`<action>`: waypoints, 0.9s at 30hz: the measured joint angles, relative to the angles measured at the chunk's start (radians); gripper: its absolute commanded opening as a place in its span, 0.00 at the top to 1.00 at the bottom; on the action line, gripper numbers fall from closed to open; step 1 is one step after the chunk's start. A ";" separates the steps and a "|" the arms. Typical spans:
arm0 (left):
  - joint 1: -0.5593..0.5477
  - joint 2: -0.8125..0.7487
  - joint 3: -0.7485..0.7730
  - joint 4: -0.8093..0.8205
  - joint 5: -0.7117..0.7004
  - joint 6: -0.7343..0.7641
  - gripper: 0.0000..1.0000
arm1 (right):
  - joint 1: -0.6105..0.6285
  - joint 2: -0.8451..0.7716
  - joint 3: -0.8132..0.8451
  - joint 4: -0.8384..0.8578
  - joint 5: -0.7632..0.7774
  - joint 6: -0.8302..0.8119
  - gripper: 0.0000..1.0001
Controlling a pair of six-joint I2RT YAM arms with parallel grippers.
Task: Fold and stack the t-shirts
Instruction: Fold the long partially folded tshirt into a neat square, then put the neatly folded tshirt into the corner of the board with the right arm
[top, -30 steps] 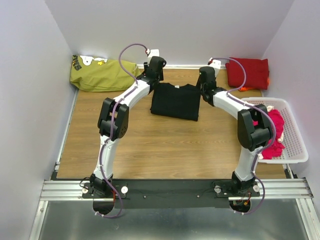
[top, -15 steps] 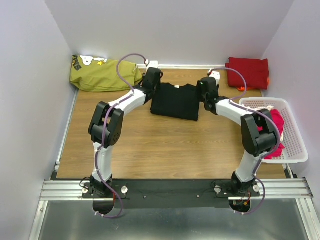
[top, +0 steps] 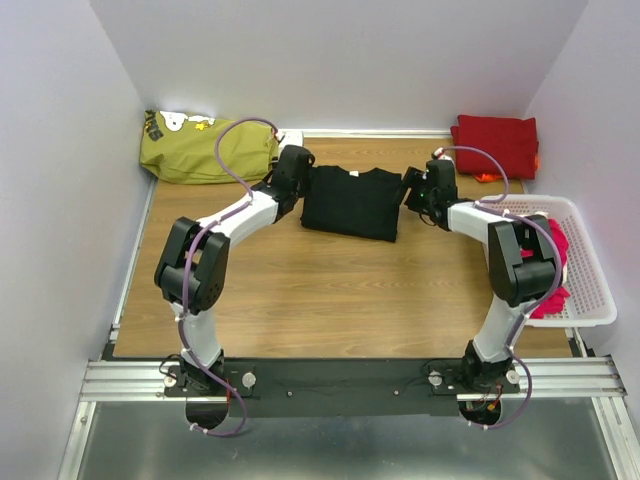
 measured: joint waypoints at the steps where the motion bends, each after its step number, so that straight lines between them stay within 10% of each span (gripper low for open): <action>1: 0.000 -0.014 0.000 0.006 -0.002 -0.003 0.48 | -0.008 0.010 0.000 0.008 -0.027 0.005 0.22; 27: 0.027 -0.104 -0.024 0.023 -0.018 -0.018 0.48 | -0.046 0.214 0.016 0.269 -0.409 0.107 0.49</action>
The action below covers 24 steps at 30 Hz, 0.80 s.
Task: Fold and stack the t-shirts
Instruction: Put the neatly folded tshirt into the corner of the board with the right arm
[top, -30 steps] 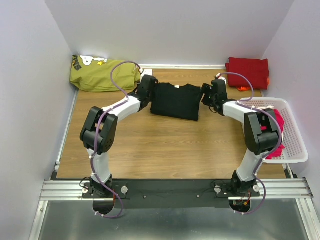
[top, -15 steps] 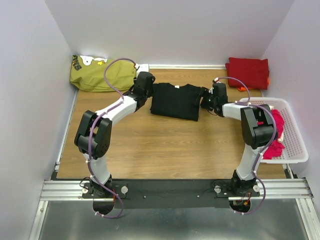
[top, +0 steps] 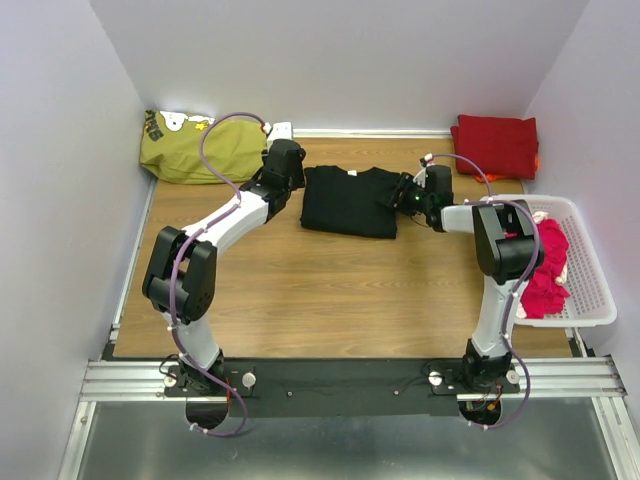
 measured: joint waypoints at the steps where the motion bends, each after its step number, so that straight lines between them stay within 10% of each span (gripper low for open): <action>1: 0.000 -0.001 0.000 0.000 -0.001 0.000 0.48 | 0.000 0.010 0.007 0.006 -0.014 0.002 0.51; 7: 0.003 -0.002 0.000 0.000 -0.005 0.000 0.48 | 0.000 0.035 0.020 0.000 -0.041 -0.002 0.99; 24: 0.013 -0.002 0.000 0.000 -0.004 -0.003 0.48 | 0.005 -0.088 0.149 -0.363 0.232 -0.154 0.99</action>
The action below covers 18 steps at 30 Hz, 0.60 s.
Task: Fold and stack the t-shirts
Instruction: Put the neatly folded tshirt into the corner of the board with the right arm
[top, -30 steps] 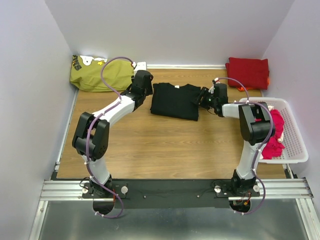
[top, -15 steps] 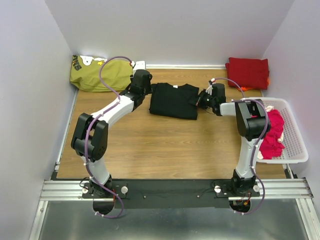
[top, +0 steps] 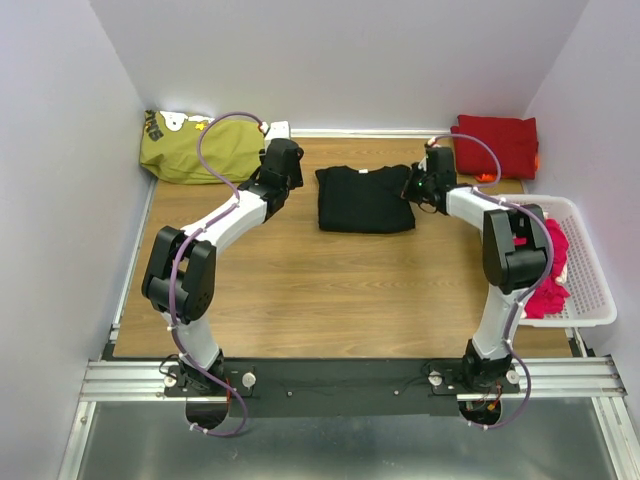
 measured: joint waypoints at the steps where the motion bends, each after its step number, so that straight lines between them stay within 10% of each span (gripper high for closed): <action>1: 0.000 0.000 0.000 0.000 0.000 0.000 0.48 | -0.001 -0.004 0.026 -0.026 0.026 -0.019 0.99; 18: 0.000 0.000 0.005 -0.002 0.027 -0.013 0.49 | -0.134 0.363 0.848 -0.353 0.218 -0.236 0.99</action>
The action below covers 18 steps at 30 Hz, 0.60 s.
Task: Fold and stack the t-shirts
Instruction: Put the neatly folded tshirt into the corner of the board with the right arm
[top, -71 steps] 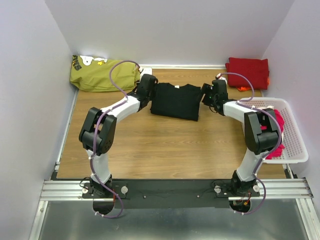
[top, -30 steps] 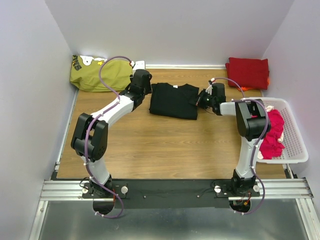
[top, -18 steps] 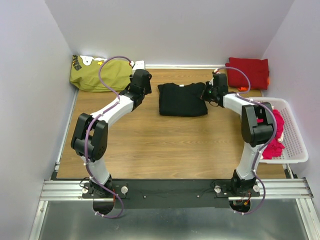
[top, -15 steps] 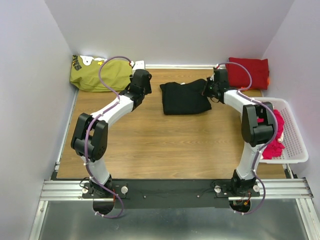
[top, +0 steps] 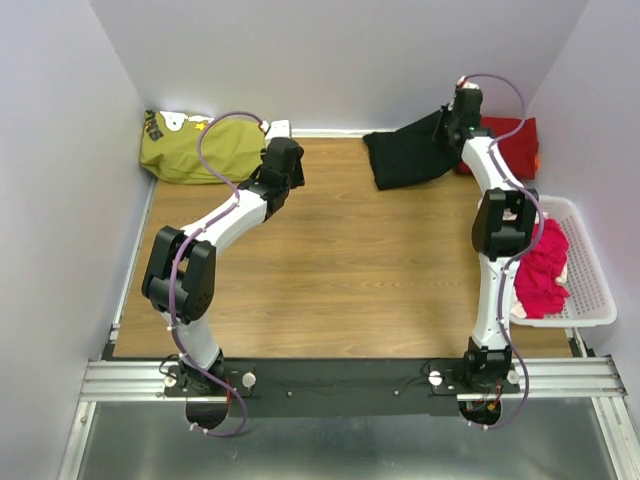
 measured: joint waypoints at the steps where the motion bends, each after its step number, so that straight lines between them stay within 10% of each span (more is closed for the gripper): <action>1: 0.000 0.000 0.003 0.000 0.003 -0.002 0.49 | -0.009 0.021 0.032 -0.008 0.002 -0.003 0.99; 18: 0.000 0.096 0.063 -0.002 0.046 -0.010 0.50 | -0.209 0.132 0.364 -0.089 0.020 -0.056 0.99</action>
